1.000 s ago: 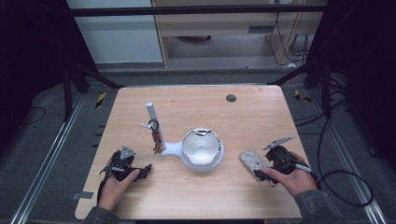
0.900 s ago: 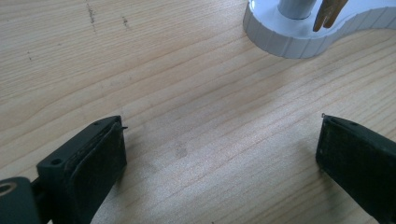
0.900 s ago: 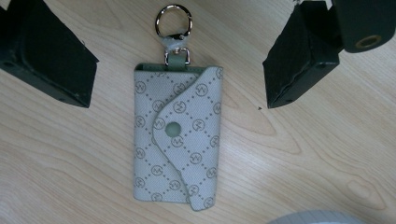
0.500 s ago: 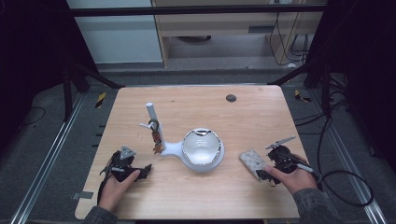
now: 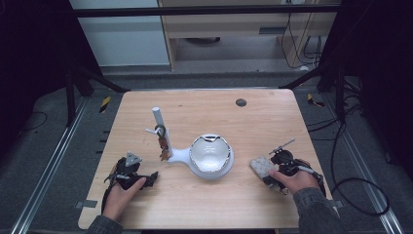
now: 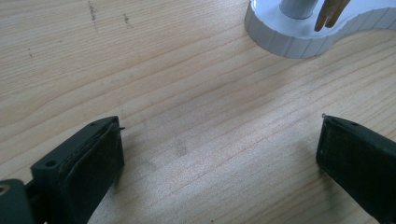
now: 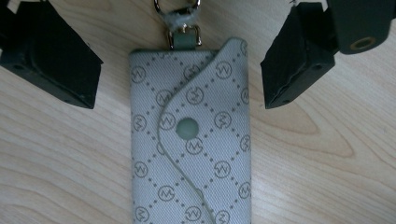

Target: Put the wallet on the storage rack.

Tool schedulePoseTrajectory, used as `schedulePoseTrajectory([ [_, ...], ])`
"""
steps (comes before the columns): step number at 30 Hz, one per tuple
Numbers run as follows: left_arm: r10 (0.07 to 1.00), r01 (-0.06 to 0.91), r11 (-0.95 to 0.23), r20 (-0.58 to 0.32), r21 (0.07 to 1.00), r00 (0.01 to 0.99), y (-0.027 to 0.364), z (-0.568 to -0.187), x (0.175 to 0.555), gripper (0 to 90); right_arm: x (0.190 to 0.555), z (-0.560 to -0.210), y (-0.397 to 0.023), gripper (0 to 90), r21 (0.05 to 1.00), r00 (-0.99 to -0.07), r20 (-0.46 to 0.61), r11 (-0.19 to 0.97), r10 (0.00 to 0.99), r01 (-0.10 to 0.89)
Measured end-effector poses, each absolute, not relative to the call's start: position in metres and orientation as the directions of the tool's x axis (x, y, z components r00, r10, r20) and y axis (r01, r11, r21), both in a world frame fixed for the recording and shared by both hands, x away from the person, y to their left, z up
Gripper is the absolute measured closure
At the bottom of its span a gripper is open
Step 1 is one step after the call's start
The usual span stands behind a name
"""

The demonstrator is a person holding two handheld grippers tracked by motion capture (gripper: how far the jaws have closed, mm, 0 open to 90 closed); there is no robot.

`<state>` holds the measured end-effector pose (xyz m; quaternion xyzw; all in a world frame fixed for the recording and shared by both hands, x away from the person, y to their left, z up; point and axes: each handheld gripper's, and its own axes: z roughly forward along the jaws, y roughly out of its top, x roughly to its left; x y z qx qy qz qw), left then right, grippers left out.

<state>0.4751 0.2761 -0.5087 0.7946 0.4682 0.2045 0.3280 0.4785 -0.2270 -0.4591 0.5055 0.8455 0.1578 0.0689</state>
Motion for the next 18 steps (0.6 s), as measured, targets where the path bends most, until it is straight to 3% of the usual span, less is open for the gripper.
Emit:
schedulePoseTrajectory([
  [18, 0.878, 0.610, -0.346, 0.017, 0.713, 0.478, 0.276, -0.509, 0.475, 0.1, 0.477, -0.473, -0.222, 26.2, 0.314, -0.495, 0.030, 0.462, 0.868, 0.829],
])
